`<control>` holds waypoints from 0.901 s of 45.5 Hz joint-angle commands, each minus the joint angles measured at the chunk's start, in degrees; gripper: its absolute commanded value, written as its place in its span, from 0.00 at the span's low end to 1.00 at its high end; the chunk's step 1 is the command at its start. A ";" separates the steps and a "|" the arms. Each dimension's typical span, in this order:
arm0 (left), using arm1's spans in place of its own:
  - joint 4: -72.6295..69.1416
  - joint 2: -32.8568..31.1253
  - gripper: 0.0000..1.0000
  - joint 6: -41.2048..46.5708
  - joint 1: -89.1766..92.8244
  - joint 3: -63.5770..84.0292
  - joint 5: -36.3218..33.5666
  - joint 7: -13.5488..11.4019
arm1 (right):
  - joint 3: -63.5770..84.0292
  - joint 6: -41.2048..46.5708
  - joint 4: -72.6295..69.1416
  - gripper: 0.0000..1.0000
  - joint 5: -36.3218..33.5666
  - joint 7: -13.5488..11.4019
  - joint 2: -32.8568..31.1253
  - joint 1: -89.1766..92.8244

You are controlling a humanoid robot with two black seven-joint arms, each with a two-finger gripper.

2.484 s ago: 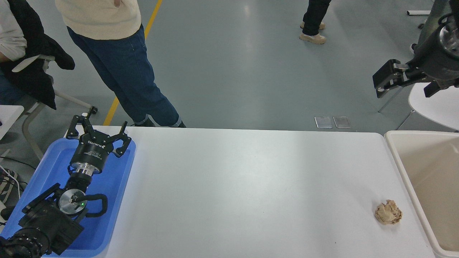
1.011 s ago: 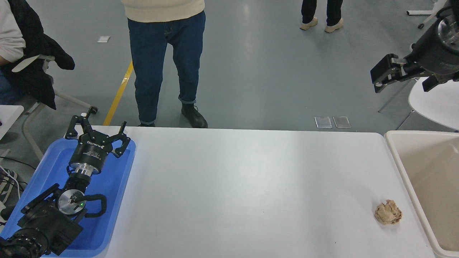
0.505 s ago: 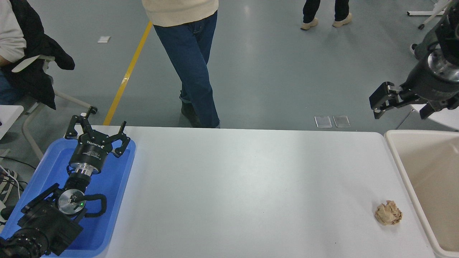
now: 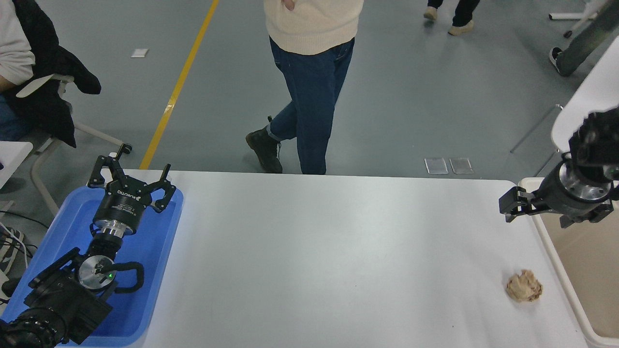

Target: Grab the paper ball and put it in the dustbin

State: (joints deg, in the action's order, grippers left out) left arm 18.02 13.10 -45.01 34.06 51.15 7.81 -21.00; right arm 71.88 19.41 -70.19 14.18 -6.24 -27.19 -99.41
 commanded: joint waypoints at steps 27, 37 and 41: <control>0.00 0.00 1.00 0.01 -0.05 0.00 0.01 0.00 | -15.01 -8.86 20.18 1.00 1.64 -0.09 -0.58 33.14; 0.00 0.00 1.00 0.01 -0.05 0.00 0.01 0.00 | -15.01 -10.18 20.36 1.00 1.56 -0.09 -0.23 36.04; 0.00 0.00 1.00 0.01 -0.05 0.00 0.01 0.00 | -15.10 -11.41 20.36 1.00 1.12 -0.09 0.47 36.57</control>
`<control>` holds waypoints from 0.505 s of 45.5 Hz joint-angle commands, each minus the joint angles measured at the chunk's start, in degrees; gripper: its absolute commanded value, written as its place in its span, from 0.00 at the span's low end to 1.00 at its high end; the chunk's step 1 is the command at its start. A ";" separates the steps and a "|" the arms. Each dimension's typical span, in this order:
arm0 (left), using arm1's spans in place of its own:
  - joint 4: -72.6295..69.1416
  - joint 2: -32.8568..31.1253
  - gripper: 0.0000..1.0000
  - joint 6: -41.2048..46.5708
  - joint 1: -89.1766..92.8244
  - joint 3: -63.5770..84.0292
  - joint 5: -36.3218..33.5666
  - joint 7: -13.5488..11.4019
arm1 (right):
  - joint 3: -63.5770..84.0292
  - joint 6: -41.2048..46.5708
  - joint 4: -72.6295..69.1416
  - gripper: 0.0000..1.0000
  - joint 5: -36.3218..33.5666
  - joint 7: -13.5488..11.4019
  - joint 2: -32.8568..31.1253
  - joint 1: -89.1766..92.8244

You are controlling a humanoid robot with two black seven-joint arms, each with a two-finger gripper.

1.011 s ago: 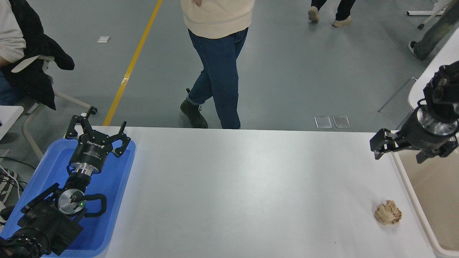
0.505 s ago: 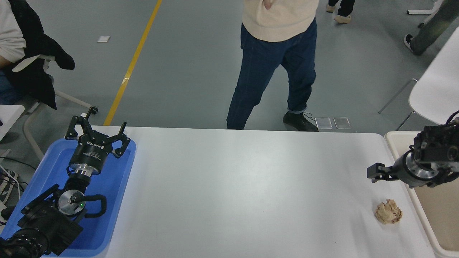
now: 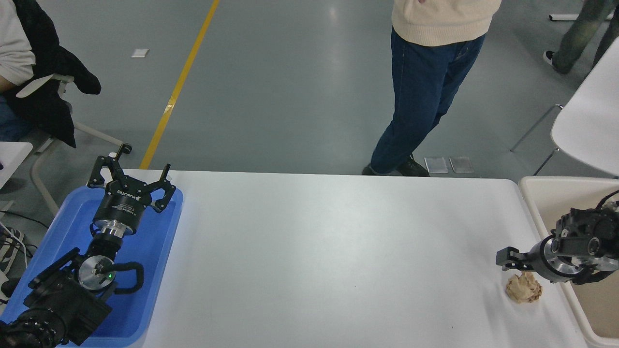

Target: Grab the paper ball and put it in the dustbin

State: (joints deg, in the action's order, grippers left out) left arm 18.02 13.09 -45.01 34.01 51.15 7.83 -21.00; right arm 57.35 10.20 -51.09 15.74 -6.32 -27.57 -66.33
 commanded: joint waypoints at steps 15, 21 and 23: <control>0.00 0.00 1.00 0.01 0.00 0.00 -0.01 0.00 | -1.54 -2.64 1.25 0.88 -3.08 -0.01 0.94 3.31; 0.00 0.00 1.00 0.01 0.00 0.00 0.08 0.00 | -1.98 -2.55 1.08 0.64 -4.22 -0.01 1.12 3.49; 0.00 0.00 1.00 0.01 0.00 0.00 -0.01 0.00 | -1.98 -2.46 0.99 0.53 -4.57 -0.01 1.12 3.49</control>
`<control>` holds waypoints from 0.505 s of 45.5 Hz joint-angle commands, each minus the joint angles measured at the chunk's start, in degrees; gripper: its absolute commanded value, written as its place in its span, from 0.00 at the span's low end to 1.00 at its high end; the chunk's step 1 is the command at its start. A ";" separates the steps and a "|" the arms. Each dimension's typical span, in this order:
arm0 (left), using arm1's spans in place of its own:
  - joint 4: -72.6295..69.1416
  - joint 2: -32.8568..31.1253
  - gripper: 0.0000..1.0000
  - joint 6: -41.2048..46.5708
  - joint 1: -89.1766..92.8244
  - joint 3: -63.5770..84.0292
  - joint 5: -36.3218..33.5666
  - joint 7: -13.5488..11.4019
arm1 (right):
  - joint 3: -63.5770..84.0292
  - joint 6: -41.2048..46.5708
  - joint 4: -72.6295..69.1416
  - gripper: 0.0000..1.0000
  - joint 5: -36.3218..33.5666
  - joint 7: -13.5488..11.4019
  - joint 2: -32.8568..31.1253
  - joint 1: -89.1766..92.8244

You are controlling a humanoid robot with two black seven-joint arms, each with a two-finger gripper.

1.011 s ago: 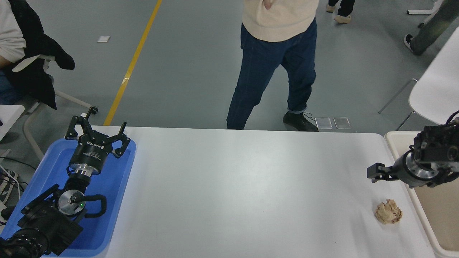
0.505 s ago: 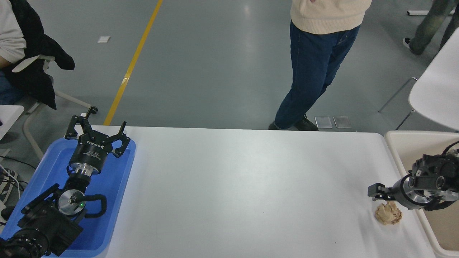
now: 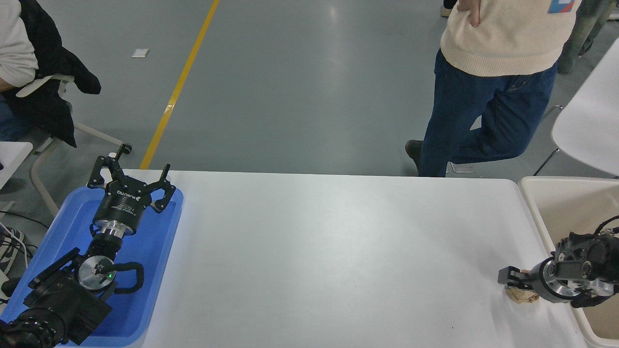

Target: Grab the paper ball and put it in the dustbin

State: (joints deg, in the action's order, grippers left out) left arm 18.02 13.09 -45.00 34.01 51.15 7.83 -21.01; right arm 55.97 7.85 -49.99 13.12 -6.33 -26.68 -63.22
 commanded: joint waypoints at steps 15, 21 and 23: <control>0.00 0.00 1.00 0.00 0.00 0.00 0.00 0.00 | -0.51 0.93 -0.98 0.00 -6.09 -0.09 -0.39 -0.41; 0.00 0.00 1.00 0.00 0.00 0.00 0.08 0.00 | -0.43 1.02 -3.70 0.00 -6.17 -0.09 -2.58 -1.64; 0.00 0.00 1.00 0.00 0.00 0.00 0.08 0.00 | -0.43 1.02 -4.84 0.00 -6.17 -0.17 -3.29 -2.78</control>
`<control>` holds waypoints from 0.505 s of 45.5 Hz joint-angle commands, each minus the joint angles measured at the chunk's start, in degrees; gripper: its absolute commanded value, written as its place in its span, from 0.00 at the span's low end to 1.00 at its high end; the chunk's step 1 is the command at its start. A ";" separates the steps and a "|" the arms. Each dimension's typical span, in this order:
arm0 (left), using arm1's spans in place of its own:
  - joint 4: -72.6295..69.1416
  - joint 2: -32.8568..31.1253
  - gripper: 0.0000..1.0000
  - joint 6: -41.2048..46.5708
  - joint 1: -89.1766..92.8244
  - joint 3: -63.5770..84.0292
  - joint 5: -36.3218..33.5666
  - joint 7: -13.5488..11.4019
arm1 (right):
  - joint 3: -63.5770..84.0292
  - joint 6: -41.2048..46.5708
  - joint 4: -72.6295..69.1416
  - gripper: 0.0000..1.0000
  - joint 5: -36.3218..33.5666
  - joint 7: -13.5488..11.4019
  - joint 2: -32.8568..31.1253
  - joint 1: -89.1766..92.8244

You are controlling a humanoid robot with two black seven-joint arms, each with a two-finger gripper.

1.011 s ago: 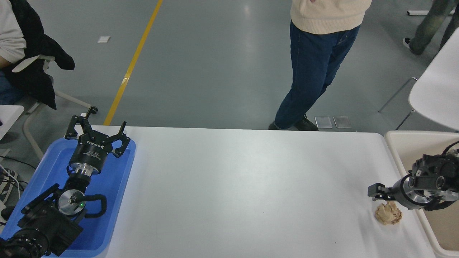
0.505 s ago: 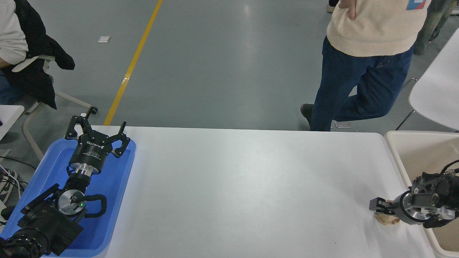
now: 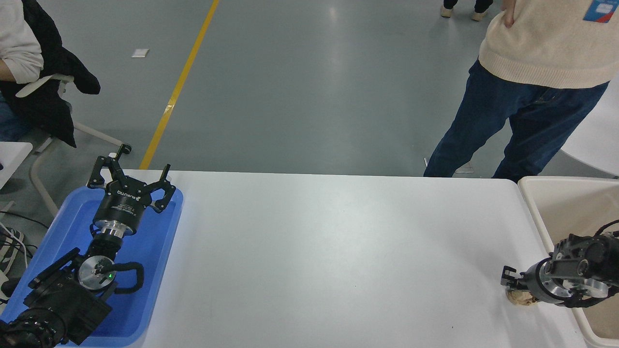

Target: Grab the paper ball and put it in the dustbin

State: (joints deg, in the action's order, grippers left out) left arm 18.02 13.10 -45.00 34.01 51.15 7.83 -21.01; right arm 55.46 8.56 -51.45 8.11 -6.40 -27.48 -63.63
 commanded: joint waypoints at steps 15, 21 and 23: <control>0.00 0.00 1.00 0.00 0.09 0.00 -0.01 0.09 | 6.67 4.71 -17.17 0.00 -0.02 -0.02 -5.30 -17.75; 0.00 0.00 1.00 0.00 0.09 0.00 -0.01 0.09 | 11.33 9.28 -26.05 0.00 0.07 -0.02 -4.95 -28.46; 0.00 0.00 1.00 0.00 0.09 0.00 -0.01 0.09 | 12.65 11.38 -28.60 0.00 0.24 -0.02 -4.69 -32.42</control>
State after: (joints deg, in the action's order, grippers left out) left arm 18.02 13.10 -44.99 34.09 51.15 7.83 -20.93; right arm 61.52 13.11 -67.30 7.84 -6.42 -31.98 -79.93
